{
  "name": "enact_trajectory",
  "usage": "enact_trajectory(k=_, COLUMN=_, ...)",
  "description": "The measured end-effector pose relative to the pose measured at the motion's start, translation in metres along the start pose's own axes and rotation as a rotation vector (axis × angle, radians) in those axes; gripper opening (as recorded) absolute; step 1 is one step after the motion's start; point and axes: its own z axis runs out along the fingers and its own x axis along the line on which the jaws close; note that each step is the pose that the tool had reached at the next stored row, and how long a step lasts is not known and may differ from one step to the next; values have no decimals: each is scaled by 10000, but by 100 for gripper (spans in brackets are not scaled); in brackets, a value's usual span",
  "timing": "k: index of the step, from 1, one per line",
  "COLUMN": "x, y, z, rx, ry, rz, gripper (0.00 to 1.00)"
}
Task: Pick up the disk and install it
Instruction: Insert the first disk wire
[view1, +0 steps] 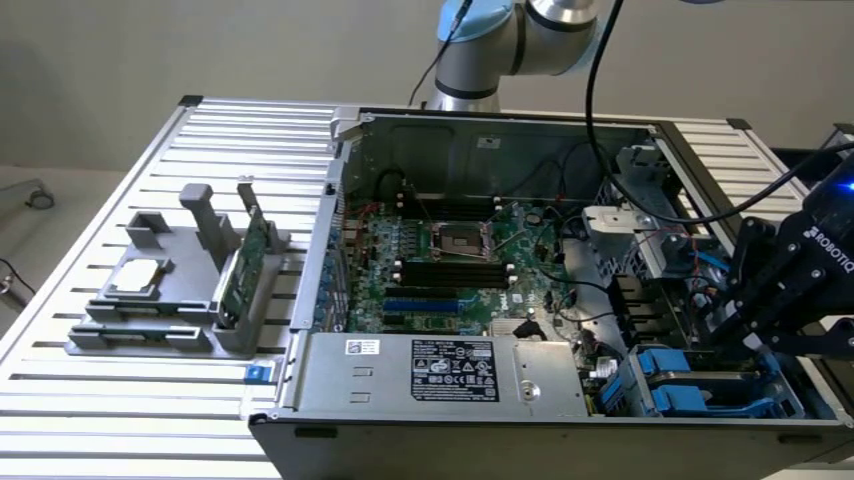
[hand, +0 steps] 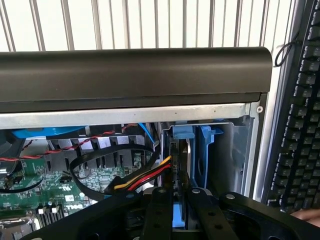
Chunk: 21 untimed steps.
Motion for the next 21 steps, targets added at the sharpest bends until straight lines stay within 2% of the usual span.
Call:
enact_trajectory(k=9, x=0, y=16, z=1, rx=143, ry=-8, rz=-13, gripper=17)
enact_trajectory(k=21, x=-1, y=39, z=16, rx=262, ry=-8, rz=-25, gripper=17)
